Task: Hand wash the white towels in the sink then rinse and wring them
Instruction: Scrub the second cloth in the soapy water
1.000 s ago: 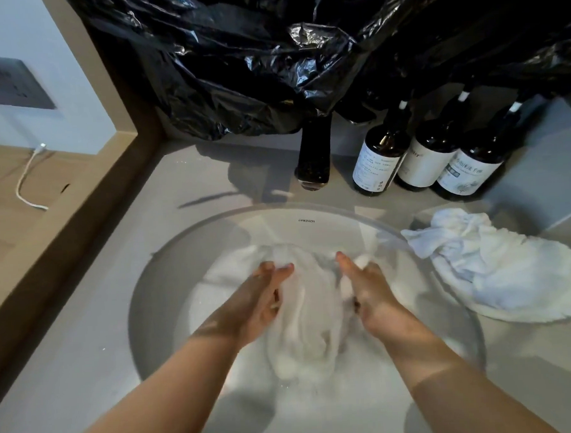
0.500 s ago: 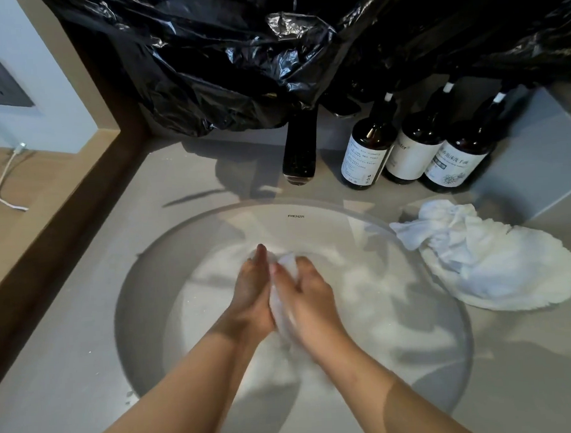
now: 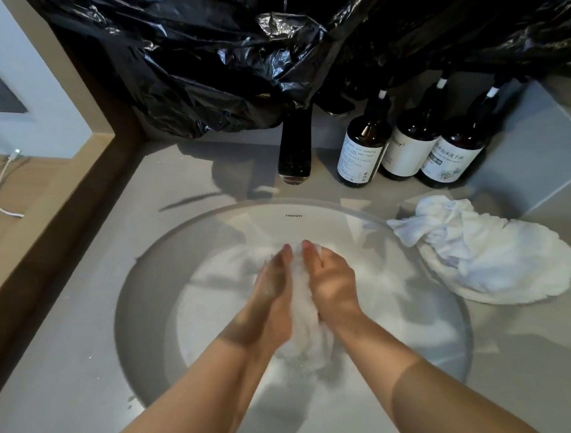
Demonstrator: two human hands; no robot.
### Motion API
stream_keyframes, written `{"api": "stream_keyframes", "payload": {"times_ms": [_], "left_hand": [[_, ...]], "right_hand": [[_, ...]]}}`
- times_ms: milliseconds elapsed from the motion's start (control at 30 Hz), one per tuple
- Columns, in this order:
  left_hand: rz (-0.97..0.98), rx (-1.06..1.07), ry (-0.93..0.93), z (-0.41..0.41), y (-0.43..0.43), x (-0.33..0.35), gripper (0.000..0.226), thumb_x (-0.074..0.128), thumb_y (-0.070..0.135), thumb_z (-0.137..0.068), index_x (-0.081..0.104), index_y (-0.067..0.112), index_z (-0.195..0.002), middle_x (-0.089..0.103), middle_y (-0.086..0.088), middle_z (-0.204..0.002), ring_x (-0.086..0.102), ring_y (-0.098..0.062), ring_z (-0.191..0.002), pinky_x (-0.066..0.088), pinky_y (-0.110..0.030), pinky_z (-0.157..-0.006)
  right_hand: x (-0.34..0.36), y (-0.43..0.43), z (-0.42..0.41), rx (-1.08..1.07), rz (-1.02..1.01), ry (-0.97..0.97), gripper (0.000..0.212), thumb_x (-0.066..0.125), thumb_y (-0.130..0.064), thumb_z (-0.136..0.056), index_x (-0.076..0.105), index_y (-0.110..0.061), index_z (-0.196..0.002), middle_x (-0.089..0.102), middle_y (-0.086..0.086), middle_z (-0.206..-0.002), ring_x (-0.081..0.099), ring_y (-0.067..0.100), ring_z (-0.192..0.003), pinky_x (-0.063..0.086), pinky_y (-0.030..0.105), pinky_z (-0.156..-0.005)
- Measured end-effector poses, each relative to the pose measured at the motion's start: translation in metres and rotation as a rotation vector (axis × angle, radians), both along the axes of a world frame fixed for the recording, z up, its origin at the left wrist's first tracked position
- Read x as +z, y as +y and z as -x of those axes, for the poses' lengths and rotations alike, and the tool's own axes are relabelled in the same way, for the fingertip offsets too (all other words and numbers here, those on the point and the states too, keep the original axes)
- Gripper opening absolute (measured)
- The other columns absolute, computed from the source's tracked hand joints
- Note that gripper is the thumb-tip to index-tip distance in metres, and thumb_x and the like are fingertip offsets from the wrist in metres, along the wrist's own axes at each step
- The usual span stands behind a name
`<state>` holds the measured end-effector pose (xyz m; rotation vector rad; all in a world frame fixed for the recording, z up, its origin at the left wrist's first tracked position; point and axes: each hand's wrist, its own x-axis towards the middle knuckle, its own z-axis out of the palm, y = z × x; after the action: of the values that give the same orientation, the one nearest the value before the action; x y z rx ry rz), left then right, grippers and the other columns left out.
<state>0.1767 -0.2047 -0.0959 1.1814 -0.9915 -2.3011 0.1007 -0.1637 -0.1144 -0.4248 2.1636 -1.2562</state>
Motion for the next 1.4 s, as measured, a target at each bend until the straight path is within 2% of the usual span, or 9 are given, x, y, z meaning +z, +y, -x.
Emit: {"api": "stream_keyframes", "payload": {"times_ms": [167,300,400,567,667,833,967,1133,1400], "left_hand": [[-0.072,0.011,-0.006,0.005,-0.021,0.012,0.037,0.032,0.03,-0.102,0.058,0.009,-0.087,0.057,-0.013,-0.045,0.061,-0.014,-0.048,0.043,-0.028,-0.054],[-0.062,-0.189,0.06,-0.013,-0.016,-0.008,0.036,0.043,0.023,-0.097,0.062,-0.006,-0.11,0.071,-0.019,-0.097,0.07,-0.026,-0.09,0.055,-0.031,-0.083],[0.06,-0.306,-0.089,-0.029,-0.021,-0.035,0.016,0.049,0.016,-0.096,0.059,0.02,-0.108,0.072,-0.001,-0.092,0.07,-0.015,-0.084,0.056,-0.027,-0.07],[-0.016,-0.341,-0.431,-0.05,-0.017,-0.061,0.033,0.055,0.028,-0.095,0.058,0.009,-0.122,0.068,-0.012,-0.107,0.065,-0.028,-0.097,0.051,-0.033,-0.073],[-0.02,-0.467,-0.506,-0.054,-0.02,-0.059,0.039,0.057,0.035,-0.093,0.062,0.005,-0.118,0.07,-0.015,-0.105,0.066,-0.03,-0.095,0.05,-0.034,-0.074],[0.035,-0.428,-0.22,-0.054,-0.035,-0.038,0.037,0.049,0.034,-0.096,0.062,0.007,-0.117,0.071,-0.013,-0.107,0.067,-0.026,-0.097,0.05,-0.033,-0.077],[0.018,-0.332,0.112,-0.056,-0.044,-0.019,0.045,0.033,0.029,-0.1,0.054,-0.01,-0.111,0.063,-0.025,-0.099,0.063,-0.035,-0.092,0.05,-0.042,-0.082],[-0.029,-0.31,-0.032,-0.045,-0.017,-0.014,0.036,0.035,0.024,-0.102,0.06,0.009,-0.081,0.065,-0.007,-0.063,0.065,-0.014,-0.057,0.051,-0.02,-0.055],[-0.077,-0.204,-0.163,-0.015,-0.051,-0.015,0.042,0.033,0.034,-0.103,0.056,0.005,-0.085,0.061,-0.01,-0.067,0.061,-0.021,-0.06,0.045,-0.025,-0.056]], "right_hand": [[0.012,0.006,-0.037,0.099,0.022,-0.042,0.033,0.045,-0.047,-0.095,0.063,-0.019,-0.099,0.062,-0.006,-0.089,0.059,0.014,-0.085,0.041,0.023,-0.077],[-0.013,0.018,-0.012,-0.11,-0.048,-0.099,0.04,0.046,-0.047,-0.095,0.062,-0.011,-0.103,0.064,0.006,-0.101,0.06,0.026,-0.101,0.043,0.026,-0.085],[-0.048,0.026,-0.006,-0.33,-0.067,-0.353,0.05,0.05,-0.05,-0.092,0.056,-0.003,-0.109,0.063,0.014,-0.105,0.06,0.034,-0.102,0.048,0.042,-0.095],[-0.06,0.039,-0.024,0.077,-0.279,-0.484,0.047,0.062,-0.026,-0.087,0.048,-0.008,-0.128,0.061,0.017,-0.119,0.061,0.034,-0.107,0.052,0.04,-0.088],[-0.051,0.046,-0.025,0.225,-0.305,-0.48,0.016,0.06,-0.017,-0.09,0.053,-0.015,-0.105,0.065,0.016,-0.105,0.065,0.036,-0.097,0.051,0.053,-0.087],[-0.032,0.046,-0.029,0.061,-0.053,-0.58,0.019,0.063,-0.014,-0.089,0.065,-0.004,-0.105,0.071,0.016,-0.1,0.068,0.031,-0.089,0.055,0.043,-0.083],[-0.005,0.029,-0.043,-0.054,0.342,-0.514,0.028,0.056,-0.023,-0.093,0.058,-0.019,-0.12,0.066,0.001,-0.112,0.063,0.019,-0.101,0.048,0.028,-0.076],[-0.007,0.012,-0.076,-0.029,0.113,0.129,0.015,0.043,-0.033,-0.099,0.049,-0.021,-0.105,0.058,-0.01,-0.091,0.057,0.013,-0.087,0.04,0.024,-0.075],[0.002,-0.014,-0.07,-0.164,0.116,-0.028,0.016,0.042,-0.033,-0.1,0.045,-0.018,-0.095,0.053,-0.01,-0.079,0.054,0.005,-0.072,0.042,0.014,-0.061]]}}
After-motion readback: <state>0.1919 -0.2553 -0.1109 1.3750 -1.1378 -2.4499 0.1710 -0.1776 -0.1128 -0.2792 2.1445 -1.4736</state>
